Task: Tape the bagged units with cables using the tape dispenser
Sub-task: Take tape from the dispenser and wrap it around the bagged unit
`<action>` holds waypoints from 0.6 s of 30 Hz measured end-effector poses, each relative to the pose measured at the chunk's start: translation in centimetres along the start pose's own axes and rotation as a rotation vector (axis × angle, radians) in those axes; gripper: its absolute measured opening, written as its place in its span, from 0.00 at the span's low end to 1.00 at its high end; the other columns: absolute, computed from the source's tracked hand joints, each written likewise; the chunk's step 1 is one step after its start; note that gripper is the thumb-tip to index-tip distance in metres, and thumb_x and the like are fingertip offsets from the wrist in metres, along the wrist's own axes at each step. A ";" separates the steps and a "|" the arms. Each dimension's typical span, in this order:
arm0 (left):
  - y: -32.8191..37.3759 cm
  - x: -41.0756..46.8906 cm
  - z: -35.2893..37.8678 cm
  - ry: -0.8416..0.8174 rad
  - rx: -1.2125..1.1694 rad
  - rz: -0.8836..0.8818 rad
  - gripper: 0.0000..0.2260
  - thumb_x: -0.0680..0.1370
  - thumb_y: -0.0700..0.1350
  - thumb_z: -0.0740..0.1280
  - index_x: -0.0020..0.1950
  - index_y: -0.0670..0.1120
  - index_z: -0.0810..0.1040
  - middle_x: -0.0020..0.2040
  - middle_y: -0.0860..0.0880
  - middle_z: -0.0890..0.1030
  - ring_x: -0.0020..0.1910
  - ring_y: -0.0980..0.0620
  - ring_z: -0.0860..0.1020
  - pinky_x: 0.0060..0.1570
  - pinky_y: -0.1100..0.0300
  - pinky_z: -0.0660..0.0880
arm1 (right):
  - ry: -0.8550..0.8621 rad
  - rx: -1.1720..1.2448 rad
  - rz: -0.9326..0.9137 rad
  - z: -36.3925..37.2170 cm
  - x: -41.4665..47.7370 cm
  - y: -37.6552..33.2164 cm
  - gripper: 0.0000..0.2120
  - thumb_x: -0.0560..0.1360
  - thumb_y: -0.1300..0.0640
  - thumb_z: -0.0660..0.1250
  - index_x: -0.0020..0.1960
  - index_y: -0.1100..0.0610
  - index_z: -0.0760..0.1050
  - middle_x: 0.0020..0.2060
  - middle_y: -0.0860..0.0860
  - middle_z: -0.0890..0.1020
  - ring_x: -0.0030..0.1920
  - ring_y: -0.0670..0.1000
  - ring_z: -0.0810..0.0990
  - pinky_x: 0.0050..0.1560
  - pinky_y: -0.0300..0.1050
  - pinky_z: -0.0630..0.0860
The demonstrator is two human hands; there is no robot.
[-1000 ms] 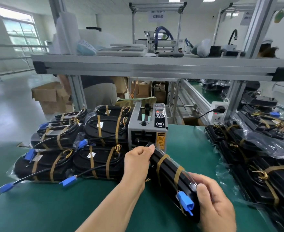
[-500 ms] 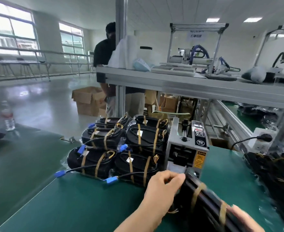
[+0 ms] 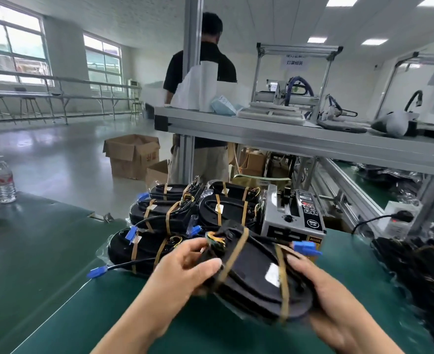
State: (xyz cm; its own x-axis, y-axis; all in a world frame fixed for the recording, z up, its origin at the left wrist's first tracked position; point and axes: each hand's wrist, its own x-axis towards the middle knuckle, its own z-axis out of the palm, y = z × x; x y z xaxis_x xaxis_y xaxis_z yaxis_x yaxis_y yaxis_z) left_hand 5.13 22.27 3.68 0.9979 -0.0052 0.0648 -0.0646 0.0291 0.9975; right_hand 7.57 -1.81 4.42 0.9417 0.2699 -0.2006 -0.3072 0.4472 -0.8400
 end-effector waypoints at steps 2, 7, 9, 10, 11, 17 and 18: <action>0.3 1.8 -0.8 0.112 -0.069 -0.033 0.15 0.75 0.45 0.73 0.60 0.52 0.78 0.47 0.49 0.87 0.43 0.53 0.85 0.39 0.61 0.80 | 0.057 -0.050 -0.018 1.9 2.5 -0.8 0.15 0.74 0.53 0.66 0.53 0.61 0.84 0.52 0.62 0.86 0.45 0.58 0.86 0.60 0.60 0.78; -0.9 5.5 -2.7 0.277 -0.120 -0.074 0.16 0.75 0.45 0.74 0.62 0.49 0.78 0.44 0.48 0.87 0.39 0.53 0.84 0.35 0.64 0.77 | 0.169 0.015 -0.131 3.2 5.9 0.4 0.13 0.78 0.66 0.59 0.59 0.60 0.78 0.46 0.58 0.85 0.38 0.53 0.82 0.36 0.45 0.79; -1.6 6.4 -2.9 0.281 -0.096 -0.089 0.19 0.76 0.46 0.73 0.66 0.47 0.77 0.45 0.49 0.87 0.41 0.52 0.85 0.38 0.62 0.78 | 0.213 -0.058 -0.140 3.0 6.2 2.1 0.20 0.78 0.72 0.58 0.66 0.58 0.74 0.51 0.59 0.86 0.46 0.54 0.84 0.46 0.46 0.77; -2.0 6.7 -2.8 0.284 -0.087 -0.094 0.21 0.76 0.46 0.73 0.67 0.47 0.76 0.46 0.49 0.87 0.41 0.52 0.85 0.39 0.60 0.78 | 0.233 -0.073 -0.150 2.8 6.3 2.6 0.22 0.78 0.73 0.58 0.66 0.57 0.74 0.50 0.59 0.87 0.48 0.55 0.85 0.50 0.47 0.77; -2.3 6.9 -2.8 0.289 -0.085 -0.097 0.21 0.76 0.46 0.73 0.68 0.47 0.76 0.46 0.50 0.87 0.41 0.52 0.85 0.40 0.60 0.78 | 0.228 -0.073 -0.171 2.8 6.3 2.9 0.22 0.78 0.74 0.58 0.66 0.56 0.75 0.50 0.58 0.87 0.50 0.55 0.86 0.53 0.48 0.76; -1.3 6.3 -4.1 0.296 -0.110 -0.025 0.16 0.75 0.46 0.73 0.62 0.55 0.77 0.47 0.50 0.87 0.43 0.51 0.86 0.40 0.60 0.80 | 0.247 -0.056 -0.283 4.0 6.5 2.9 0.20 0.78 0.72 0.62 0.63 0.54 0.78 0.55 0.54 0.86 0.56 0.53 0.85 0.57 0.48 0.76; -0.6 6.4 -4.5 0.294 -0.115 0.001 0.15 0.75 0.46 0.73 0.60 0.56 0.77 0.47 0.50 0.87 0.42 0.52 0.86 0.38 0.63 0.80 | 0.231 -0.049 -0.308 4.6 6.6 2.7 0.20 0.78 0.71 0.62 0.63 0.53 0.78 0.55 0.54 0.86 0.56 0.53 0.85 0.56 0.46 0.77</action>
State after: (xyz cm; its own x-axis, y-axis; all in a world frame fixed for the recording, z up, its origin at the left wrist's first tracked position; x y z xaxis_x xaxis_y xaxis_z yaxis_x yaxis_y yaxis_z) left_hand 11.59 26.69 3.38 0.9582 0.2834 0.0384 -0.0814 0.1414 0.9866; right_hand 12.31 5.07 3.18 0.9966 -0.0723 -0.0385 -0.0032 0.4346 -0.9006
